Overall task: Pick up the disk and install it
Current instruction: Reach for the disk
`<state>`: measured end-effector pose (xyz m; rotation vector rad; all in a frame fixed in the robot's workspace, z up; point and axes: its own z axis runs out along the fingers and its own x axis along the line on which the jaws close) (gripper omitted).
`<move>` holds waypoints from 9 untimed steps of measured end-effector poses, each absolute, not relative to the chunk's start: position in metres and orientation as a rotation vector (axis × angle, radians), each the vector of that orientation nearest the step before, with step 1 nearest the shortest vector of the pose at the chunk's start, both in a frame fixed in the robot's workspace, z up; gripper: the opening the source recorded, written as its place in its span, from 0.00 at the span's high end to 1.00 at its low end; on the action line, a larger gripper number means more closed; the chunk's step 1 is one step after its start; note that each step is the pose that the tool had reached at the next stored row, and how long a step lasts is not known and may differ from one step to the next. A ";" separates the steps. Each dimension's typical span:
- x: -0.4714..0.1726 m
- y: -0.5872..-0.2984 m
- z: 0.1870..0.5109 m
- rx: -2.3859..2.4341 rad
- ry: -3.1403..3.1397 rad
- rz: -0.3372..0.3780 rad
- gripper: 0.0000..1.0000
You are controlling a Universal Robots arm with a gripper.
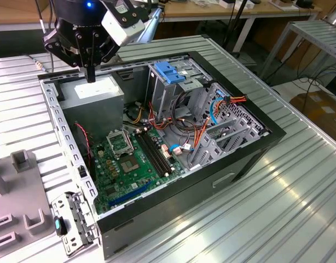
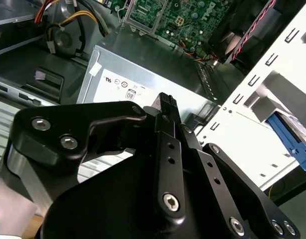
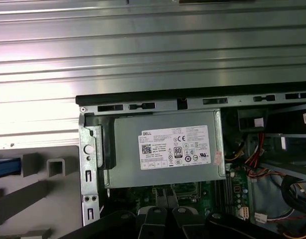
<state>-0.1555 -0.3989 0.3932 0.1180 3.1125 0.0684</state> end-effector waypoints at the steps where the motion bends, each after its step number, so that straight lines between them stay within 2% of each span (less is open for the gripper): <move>1: -0.156 -0.399 0.393 0.118 3.113 0.068 0.89; 9: -0.159 -0.399 0.393 0.118 3.113 0.068 0.89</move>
